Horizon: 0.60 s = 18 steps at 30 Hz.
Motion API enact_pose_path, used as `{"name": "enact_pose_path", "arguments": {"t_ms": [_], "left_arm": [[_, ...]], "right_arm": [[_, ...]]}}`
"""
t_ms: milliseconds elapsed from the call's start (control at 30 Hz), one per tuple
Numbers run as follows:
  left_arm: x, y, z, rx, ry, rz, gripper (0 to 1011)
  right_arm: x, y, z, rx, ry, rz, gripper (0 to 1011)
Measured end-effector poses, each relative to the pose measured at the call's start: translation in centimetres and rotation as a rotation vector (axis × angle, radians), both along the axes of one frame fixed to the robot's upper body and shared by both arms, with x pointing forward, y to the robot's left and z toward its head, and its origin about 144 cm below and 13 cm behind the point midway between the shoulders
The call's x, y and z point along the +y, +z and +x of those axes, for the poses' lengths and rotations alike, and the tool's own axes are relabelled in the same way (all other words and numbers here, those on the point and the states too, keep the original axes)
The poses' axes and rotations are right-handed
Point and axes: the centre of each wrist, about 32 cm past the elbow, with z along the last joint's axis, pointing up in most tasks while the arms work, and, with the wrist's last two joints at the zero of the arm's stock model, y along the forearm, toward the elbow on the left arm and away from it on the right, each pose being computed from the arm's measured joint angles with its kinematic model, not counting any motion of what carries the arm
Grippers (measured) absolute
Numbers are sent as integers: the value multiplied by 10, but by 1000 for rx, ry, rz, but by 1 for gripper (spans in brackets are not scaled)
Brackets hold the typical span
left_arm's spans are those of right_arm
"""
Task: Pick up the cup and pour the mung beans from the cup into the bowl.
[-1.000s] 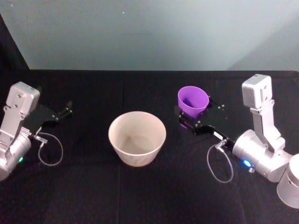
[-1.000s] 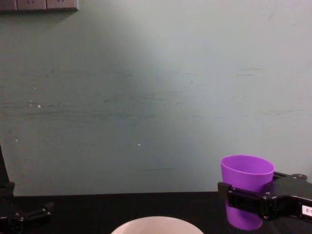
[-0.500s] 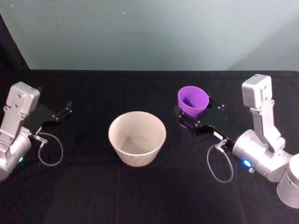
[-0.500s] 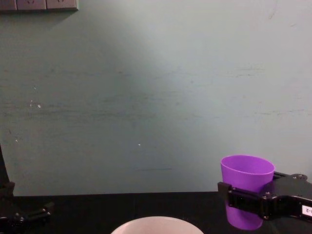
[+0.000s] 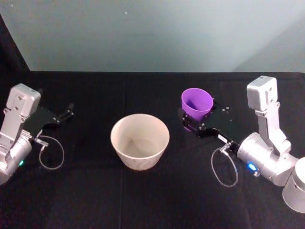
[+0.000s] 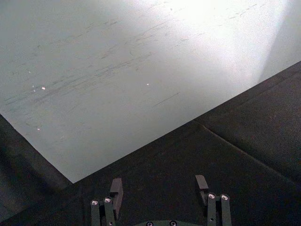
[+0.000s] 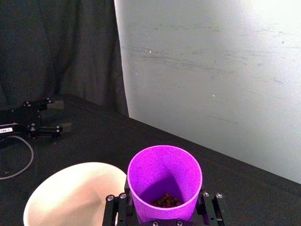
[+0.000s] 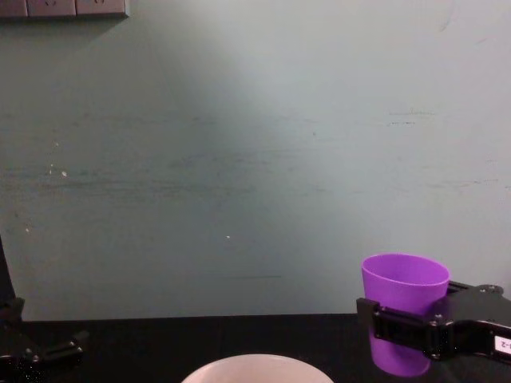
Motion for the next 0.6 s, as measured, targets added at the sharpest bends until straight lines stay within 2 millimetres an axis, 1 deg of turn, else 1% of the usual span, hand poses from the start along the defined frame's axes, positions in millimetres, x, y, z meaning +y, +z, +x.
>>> {"name": "enact_pose_path", "arguments": {"t_ms": [600], "left_arm": [[0,0,0,0,0,0,1000]], "right_arm": [[0,0,0,0,0,0,723]]}}
